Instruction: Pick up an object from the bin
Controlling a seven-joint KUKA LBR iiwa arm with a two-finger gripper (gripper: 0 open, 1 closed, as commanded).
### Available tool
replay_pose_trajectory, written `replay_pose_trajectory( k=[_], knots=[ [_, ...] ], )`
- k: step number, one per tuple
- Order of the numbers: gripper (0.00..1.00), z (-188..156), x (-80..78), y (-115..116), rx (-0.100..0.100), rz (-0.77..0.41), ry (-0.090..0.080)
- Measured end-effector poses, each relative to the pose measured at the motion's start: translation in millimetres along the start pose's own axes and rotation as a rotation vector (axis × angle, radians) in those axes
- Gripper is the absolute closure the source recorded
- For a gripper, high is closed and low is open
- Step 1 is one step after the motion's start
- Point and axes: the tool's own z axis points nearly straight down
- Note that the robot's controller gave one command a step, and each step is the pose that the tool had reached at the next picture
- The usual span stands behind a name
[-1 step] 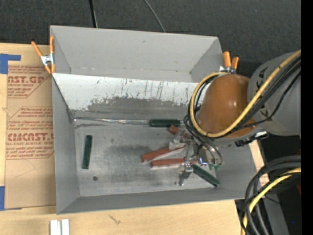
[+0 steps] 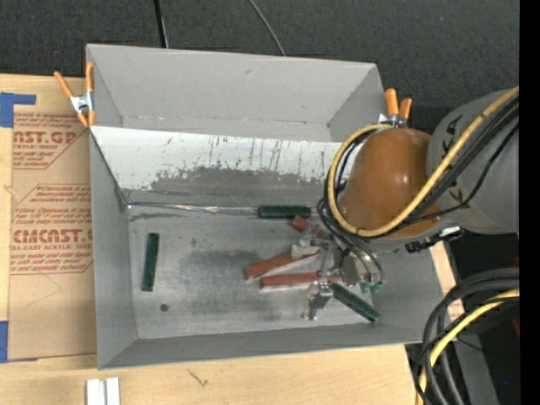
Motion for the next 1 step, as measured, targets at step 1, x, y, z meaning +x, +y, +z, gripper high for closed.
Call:
replay_pose_trajectory(
  k=[1],
  knots=[
    [0.0, 46.2, -31.4, -2.2, 0.001, -0.054, -0.009]
  ],
)
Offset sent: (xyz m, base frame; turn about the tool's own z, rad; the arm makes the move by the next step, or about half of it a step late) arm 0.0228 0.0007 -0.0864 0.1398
